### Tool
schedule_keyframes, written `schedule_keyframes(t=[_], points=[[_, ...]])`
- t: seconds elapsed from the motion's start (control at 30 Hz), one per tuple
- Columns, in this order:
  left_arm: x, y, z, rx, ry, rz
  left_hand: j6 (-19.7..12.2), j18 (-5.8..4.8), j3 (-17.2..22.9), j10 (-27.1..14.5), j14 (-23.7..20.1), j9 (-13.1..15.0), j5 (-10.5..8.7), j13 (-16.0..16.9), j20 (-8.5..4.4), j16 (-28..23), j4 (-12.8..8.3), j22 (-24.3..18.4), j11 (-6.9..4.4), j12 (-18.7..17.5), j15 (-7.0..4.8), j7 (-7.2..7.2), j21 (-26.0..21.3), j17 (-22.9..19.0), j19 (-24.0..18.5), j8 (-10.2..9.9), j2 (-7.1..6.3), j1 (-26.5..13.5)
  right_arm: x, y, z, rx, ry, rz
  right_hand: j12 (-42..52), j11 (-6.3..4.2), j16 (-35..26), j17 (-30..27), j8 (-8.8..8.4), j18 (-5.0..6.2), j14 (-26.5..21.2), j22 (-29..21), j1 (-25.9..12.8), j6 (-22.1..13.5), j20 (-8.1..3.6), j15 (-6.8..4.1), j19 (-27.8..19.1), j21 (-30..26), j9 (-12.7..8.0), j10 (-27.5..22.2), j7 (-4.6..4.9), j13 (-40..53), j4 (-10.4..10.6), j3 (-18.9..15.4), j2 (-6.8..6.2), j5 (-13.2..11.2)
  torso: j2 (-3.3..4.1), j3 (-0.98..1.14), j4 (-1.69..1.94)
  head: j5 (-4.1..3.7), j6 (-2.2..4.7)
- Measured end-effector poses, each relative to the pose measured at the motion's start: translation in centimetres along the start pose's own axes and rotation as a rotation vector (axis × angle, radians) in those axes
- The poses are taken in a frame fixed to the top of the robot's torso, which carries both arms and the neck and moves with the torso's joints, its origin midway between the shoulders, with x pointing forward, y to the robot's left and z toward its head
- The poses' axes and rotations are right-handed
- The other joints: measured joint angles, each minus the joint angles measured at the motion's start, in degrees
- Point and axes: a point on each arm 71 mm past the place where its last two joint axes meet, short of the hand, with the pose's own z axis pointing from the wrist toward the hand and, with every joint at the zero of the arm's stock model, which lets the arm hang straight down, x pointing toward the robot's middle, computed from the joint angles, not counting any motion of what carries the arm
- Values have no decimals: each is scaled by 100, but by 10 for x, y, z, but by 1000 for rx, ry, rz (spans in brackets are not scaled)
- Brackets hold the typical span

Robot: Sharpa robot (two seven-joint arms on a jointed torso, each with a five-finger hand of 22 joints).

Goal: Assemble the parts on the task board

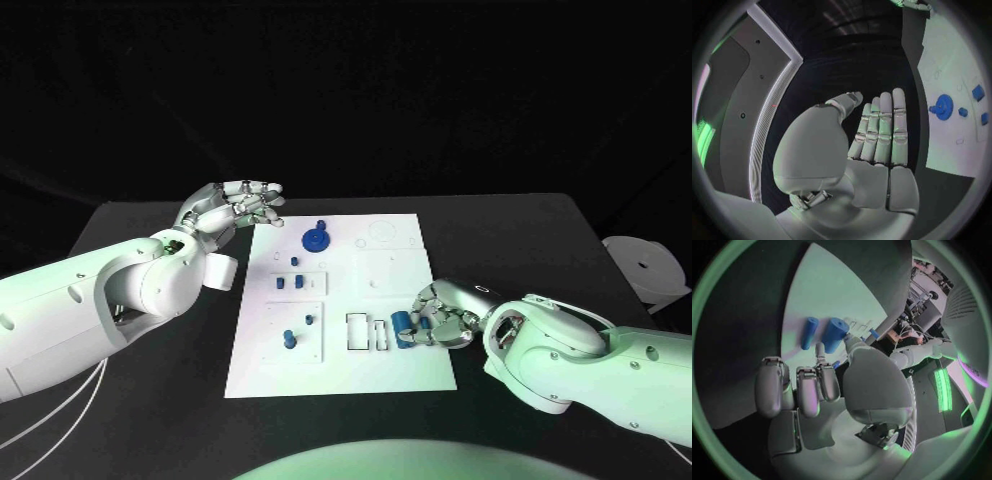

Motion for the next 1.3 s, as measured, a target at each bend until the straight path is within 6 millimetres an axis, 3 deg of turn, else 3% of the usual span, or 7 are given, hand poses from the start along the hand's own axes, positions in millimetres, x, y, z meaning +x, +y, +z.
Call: schedule_keyframes(t=[0.67, 0.87, 1.03, 1.3], points=[[-1, 0, -1, -1, 0, -1, 0, -1, 0, 0, 0, -5, 0, 4, 0, 0, 0, 1, 0, 0, 0, 0, -22, -6, 0, 0, 0, 0, 13, 7, 12, 3, -17, -12, 23, 0, 0, -1, 112, 1, 0, -2, 46, 5, 0, 0, 0, 0, 40, 0, 5, -2, -2, -95, 92, 67, 5, -7, 0, 71, -16], [-1, 0, -1, -2, 1, -1, 0, 0, 0, 0, 0, -5, 0, 4, 0, 0, 0, -4, 0, 0, 0, 0, -23, -6, 0, 0, 0, 0, 14, 7, 12, 2, -37, -1, 140, -31, 22, -2, 154, 1, 23, -2, 172, 189, -21, -23, 21, 75, -23, 31, -75, -2, -1, -96, 218, 386, -1, -7, -6, 80, -19], [-1, 0, -1, -2, 1, -1, 0, -1, 0, 0, 0, -5, 0, 4, 0, 0, 0, -4, 0, 0, 0, 0, -22, -5, 0, 0, 0, 0, 14, 5, 9, 5, -69, 22, 141, -104, 22, -2, 180, 1, 30, -2, 320, 223, -42, -72, 41, 85, -25, 19, -57, -2, -39, -26, 362, 465, -4, -4, -9, 84, -6], [-1, 0, 0, -2, 1, -1, 0, -1, -17, 0, 0, -5, 0, 3, 0, 0, 17, -3, 0, 0, 0, 0, -22, -5, 0, 0, 0, 0, 5, 15, 1, -27, -140, 88, 176, -139, 22, -2, 181, 1, 31, -3, 383, 221, -84, -114, 40, 112, -26, 25, -56, -3, -50, 148, 316, 464, -9, -3, -9, 80, 28]])
